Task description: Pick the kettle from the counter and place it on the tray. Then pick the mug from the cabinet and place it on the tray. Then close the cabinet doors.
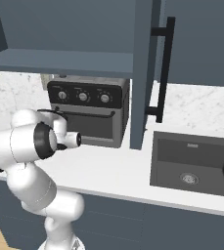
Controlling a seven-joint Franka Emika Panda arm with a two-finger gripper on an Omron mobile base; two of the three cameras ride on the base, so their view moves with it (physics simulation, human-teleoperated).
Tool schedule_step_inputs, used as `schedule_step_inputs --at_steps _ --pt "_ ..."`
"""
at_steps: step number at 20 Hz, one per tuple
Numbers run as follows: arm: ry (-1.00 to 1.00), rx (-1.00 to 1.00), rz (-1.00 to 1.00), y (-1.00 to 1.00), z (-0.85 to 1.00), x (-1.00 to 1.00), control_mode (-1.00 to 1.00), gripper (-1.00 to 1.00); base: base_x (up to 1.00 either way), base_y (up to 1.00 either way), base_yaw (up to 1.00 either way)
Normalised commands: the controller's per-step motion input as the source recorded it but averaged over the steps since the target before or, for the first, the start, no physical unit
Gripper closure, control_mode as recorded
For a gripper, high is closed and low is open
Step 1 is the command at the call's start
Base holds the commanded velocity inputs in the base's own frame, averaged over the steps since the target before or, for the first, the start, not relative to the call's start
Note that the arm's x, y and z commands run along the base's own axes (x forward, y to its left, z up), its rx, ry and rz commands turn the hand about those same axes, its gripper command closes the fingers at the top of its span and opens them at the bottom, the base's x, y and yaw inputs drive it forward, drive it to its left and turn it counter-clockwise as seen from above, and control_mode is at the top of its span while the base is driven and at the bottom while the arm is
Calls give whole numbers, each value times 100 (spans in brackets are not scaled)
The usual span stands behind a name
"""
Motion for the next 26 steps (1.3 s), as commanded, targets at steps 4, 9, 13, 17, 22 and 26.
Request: schedule_step_inputs --at_steps 4,9,13,17,22,26 --pt "4 -2 0 28 -22 20 -100 100 0 0 0" --pt "2 0 -4 21 -8 18 -100 100 0 0 0" --pt "0 0 -8 11 -7 16 -100 100 0 0 0" --pt "0 0 -10 14 -6 21 -100 100 0 0 0" --pt "2 0 -6 2 -2 41 -100 100 0 0 0" --pt "4 0 0 0 -14 39 -100 100 0 0 0"
